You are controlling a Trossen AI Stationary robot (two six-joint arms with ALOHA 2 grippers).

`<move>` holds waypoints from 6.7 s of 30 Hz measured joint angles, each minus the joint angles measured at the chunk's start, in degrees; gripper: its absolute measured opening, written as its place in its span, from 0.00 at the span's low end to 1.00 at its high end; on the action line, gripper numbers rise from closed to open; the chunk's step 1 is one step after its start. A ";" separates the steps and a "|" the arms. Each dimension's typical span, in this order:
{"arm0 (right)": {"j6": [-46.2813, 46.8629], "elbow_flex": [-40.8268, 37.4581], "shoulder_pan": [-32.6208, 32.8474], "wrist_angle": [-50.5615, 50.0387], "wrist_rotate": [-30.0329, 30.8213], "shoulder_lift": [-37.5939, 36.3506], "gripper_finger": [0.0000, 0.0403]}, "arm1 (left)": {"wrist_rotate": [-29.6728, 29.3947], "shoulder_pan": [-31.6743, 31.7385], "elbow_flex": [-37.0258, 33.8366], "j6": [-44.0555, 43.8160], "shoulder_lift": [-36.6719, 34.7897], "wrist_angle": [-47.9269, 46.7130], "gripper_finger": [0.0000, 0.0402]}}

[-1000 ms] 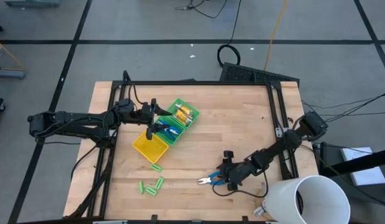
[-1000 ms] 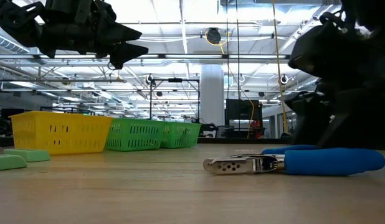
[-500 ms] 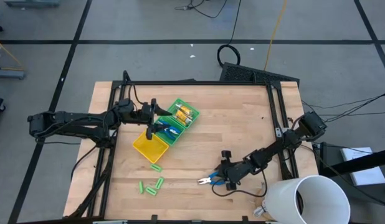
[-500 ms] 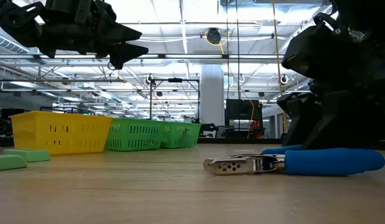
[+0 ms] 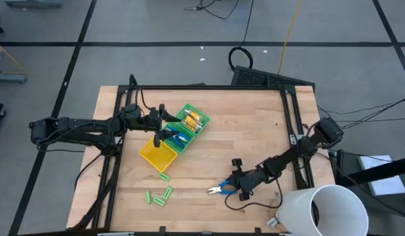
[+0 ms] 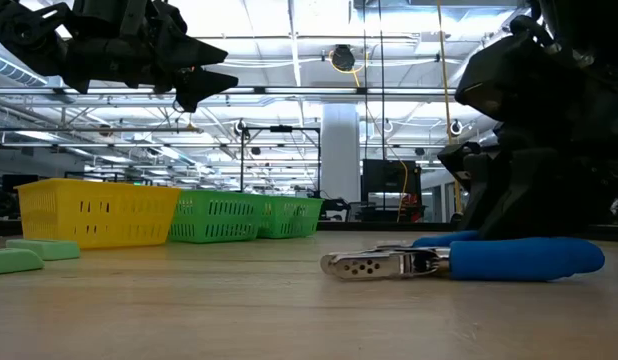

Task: Pick & Place School Supplies
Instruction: Put the blue hole puncher into the bottom green bin

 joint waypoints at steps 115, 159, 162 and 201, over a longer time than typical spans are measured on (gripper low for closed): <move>-41.01 -8.11 -17.43 27.41 32.74 -15.70 0.08 | -15.61 -10.93 21.70 -30.03 36.13 6.36 0.69; -23.13 -22.75 -11.52 27.10 27.28 -37.30 0.20 | -8.23 -6.37 21.68 -28.18 30.57 -3.42 0.12; -18.96 -27.60 -12.31 27.47 25.14 -43.94 0.20 | -3.98 -4.63 21.64 -28.12 25.74 -13.08 0.12; -17.42 -35.89 -12.36 28.12 25.14 -56.12 0.18 | 1.60 7.80 14.08 -24.83 8.35 -50.03 0.12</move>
